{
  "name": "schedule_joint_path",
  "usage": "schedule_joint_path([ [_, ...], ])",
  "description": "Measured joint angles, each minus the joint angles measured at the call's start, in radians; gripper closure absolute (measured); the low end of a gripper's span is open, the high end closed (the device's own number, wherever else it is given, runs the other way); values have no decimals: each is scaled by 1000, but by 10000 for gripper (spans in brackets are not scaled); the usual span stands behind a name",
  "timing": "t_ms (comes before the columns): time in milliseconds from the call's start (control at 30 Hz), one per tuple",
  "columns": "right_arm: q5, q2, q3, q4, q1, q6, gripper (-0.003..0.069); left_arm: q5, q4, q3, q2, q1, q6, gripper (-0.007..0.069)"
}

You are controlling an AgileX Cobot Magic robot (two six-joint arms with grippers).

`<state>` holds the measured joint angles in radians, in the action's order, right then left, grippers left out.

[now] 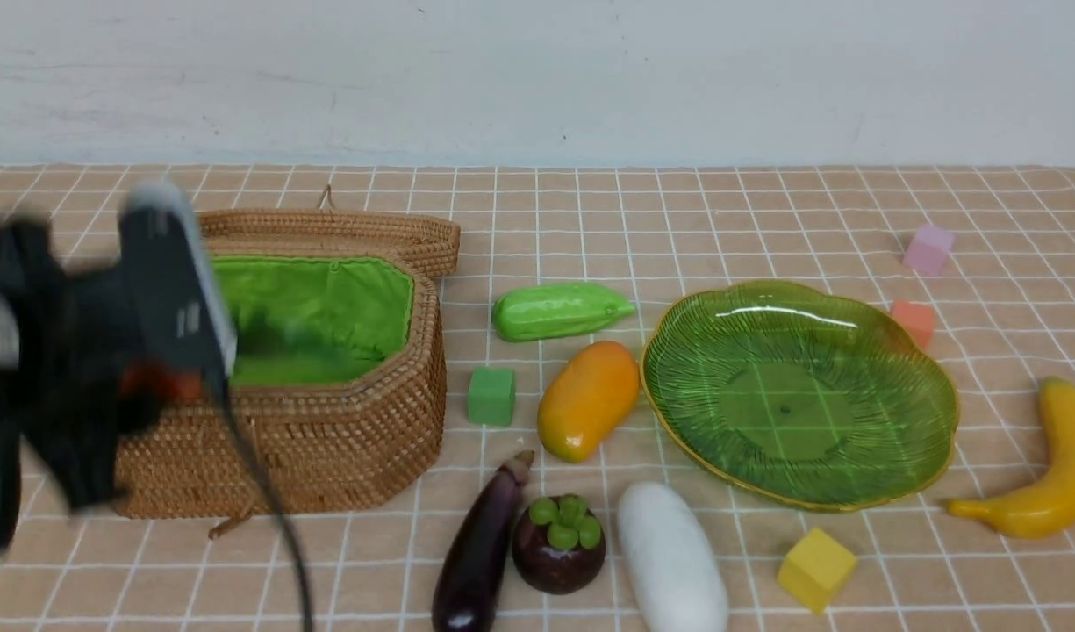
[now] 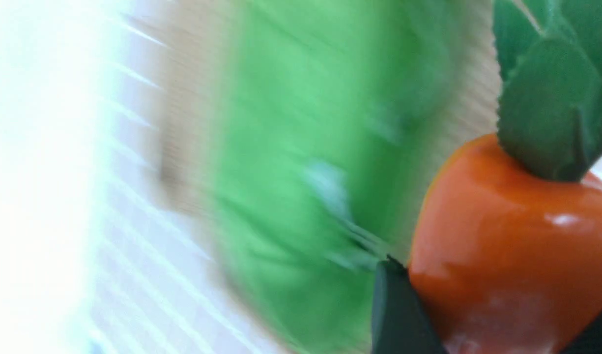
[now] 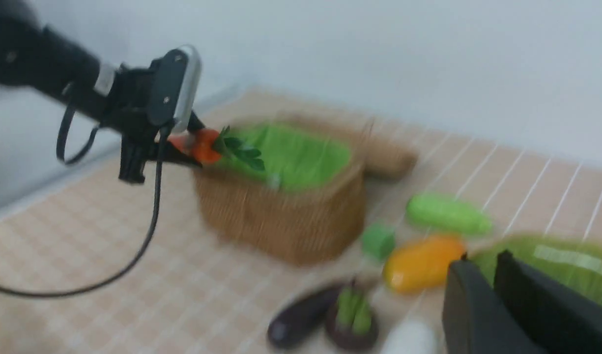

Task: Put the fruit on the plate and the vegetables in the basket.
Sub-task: Use the left arm to grab a carrot and put it into the left basket, then use the left arm to grab an eggplant and put it into the left basket

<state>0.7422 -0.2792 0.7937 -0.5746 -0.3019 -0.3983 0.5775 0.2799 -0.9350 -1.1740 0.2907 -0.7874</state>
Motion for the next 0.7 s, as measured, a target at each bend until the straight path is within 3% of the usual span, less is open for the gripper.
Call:
schedule_joint_path([
  [200,-57,0,0,-36,0,9,560,13,7,-238,-256,1,52,262],
  [367,-57,0,0,-41,0,10,560,38,59,-305,-392,2,76,258],
  [433,-54,0,0,-41,0,10,560,60,74,-306,-402,2,79,218],
  [600,-52,0,0,-41,0,18,559,87,61,-311,-371,2,98,36],
  [700,-51,0,0,-41,0,41,558,108,7,-311,-334,2,143,-1],
])
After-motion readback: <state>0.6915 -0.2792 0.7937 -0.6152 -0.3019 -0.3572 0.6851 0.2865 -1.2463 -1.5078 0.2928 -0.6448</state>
